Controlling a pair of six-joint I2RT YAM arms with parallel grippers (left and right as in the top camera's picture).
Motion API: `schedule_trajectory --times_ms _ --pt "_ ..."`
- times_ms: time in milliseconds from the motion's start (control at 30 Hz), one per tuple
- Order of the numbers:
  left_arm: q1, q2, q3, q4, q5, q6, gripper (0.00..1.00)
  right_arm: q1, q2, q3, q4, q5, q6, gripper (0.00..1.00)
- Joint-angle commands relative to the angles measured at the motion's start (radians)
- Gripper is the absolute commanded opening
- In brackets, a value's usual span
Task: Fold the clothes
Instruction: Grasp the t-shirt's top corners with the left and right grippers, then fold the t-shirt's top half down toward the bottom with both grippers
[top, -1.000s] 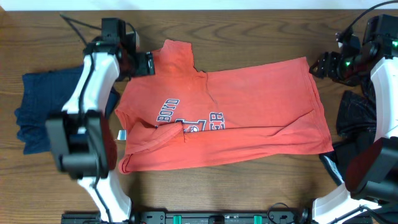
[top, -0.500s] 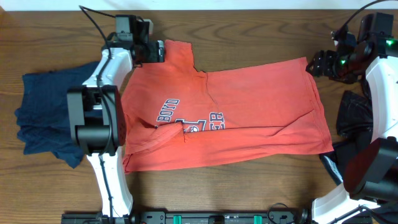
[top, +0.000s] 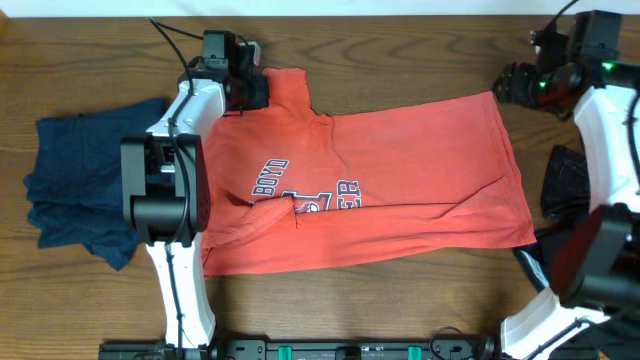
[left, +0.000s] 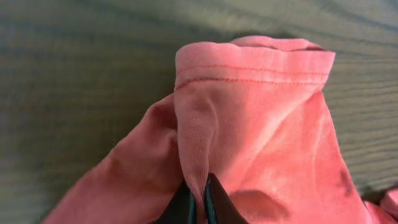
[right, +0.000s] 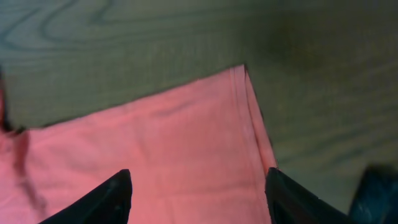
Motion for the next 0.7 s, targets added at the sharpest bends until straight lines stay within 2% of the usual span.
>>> schedule_trajectory --times_ms 0,200,433,533,600,667 --pt "0.004 -0.074 0.023 -0.042 0.012 -0.080 0.06 0.031 0.087 -0.009 0.052 0.040 0.002 0.70" --pt "0.004 -0.093 0.023 -0.150 0.012 -0.126 0.06 0.053 0.270 -0.009 0.271 0.065 0.007 0.78" --pt "0.002 -0.093 0.022 -0.207 0.012 -0.125 0.06 0.074 0.396 -0.009 0.464 0.116 0.033 0.79" --pt "-0.002 -0.093 0.022 -0.218 0.012 -0.125 0.06 0.082 0.428 -0.009 0.494 0.172 0.059 0.80" --pt "-0.003 -0.093 0.022 -0.219 0.012 -0.125 0.06 0.087 0.445 -0.009 0.494 0.176 0.059 0.78" --pt "-0.004 -0.093 0.022 -0.219 0.012 -0.125 0.06 0.092 0.461 -0.009 0.481 0.178 0.059 0.67"
